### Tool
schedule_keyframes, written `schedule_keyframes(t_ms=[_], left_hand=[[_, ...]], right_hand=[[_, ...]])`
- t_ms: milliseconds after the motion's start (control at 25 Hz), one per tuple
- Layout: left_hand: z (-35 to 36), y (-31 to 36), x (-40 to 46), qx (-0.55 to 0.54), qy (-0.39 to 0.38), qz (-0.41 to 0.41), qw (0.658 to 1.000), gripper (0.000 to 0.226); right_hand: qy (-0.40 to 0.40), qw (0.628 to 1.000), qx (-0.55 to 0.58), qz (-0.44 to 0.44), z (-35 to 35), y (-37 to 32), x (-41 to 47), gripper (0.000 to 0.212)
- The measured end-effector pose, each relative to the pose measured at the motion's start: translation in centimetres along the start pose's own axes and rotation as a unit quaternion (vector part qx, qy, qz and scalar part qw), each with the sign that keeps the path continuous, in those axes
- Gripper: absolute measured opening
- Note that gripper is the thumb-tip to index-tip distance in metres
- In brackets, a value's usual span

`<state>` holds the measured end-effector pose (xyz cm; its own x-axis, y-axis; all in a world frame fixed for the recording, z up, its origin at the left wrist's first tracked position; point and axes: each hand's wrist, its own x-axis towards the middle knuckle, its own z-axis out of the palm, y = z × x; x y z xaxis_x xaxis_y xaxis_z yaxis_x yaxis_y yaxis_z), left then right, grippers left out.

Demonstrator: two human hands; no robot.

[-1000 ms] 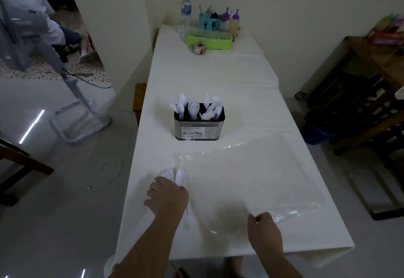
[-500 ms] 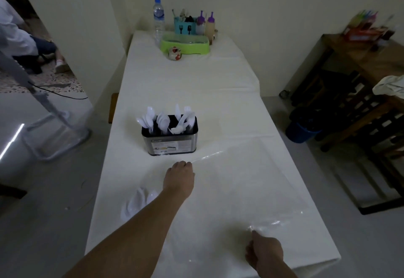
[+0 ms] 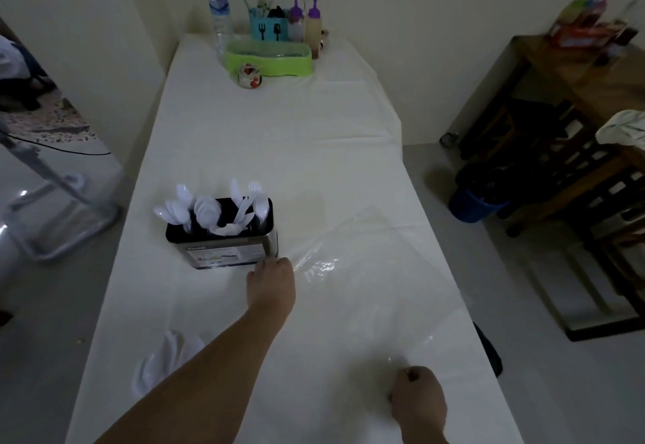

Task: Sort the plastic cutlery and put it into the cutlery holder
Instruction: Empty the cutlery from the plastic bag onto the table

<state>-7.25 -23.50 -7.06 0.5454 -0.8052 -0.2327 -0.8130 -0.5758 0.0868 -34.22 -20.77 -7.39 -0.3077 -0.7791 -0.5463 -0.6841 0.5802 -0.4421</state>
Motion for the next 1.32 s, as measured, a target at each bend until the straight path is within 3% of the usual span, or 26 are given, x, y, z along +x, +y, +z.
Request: schedule_keyframes(t_ms=[120,480,720,880,1040,1120,1200,1320], left_hand=[[-0.2,0.8,0.7,-0.007,-0.005,-0.026,1.000,0.017],[-0.7,2.3,2.1,-0.026,0.000,-0.045,0.999,0.015],[-1.0,2.8,3.0,-0.027,0.014,-0.006,1.000,0.015],[-1.9,4.4,4.1,-0.150,0.070,-0.013,0.986,0.012],[-2.5,5.8,5.8,-0.181,0.078,-0.021,0.980,0.039],[-1.9,6.2,5.7,-0.186,0.052,-0.045,0.980,0.052],[-0.5,6.2,5.2,-0.099,0.046,-0.015,0.994,0.056],[1.2,6.2,4.2,-0.035,0.019,0.013,0.999,0.053]], right_hand=[[0.025,0.998,-0.033,-0.050,-1.7,-3.3,3.4,0.011],[0.027,0.989,-0.089,-0.115,-4.2,-10.1,8.7,0.021],[0.035,0.986,-0.061,-0.151,-5.2,-13.3,10.5,0.020],[0.050,0.977,-0.030,-0.205,-6.0,-17.6,13.5,0.024],[0.031,0.962,-0.011,-0.271,-5.5,-22.0,16.8,0.035],[-0.003,0.952,-0.049,-0.301,-4.6,-22.9,17.8,0.049],[-0.027,0.936,-0.114,-0.331,-3.3,-22.6,18.0,0.055],[-0.046,0.868,-0.274,-0.413,-0.9,-20.1,17.1,0.062]])
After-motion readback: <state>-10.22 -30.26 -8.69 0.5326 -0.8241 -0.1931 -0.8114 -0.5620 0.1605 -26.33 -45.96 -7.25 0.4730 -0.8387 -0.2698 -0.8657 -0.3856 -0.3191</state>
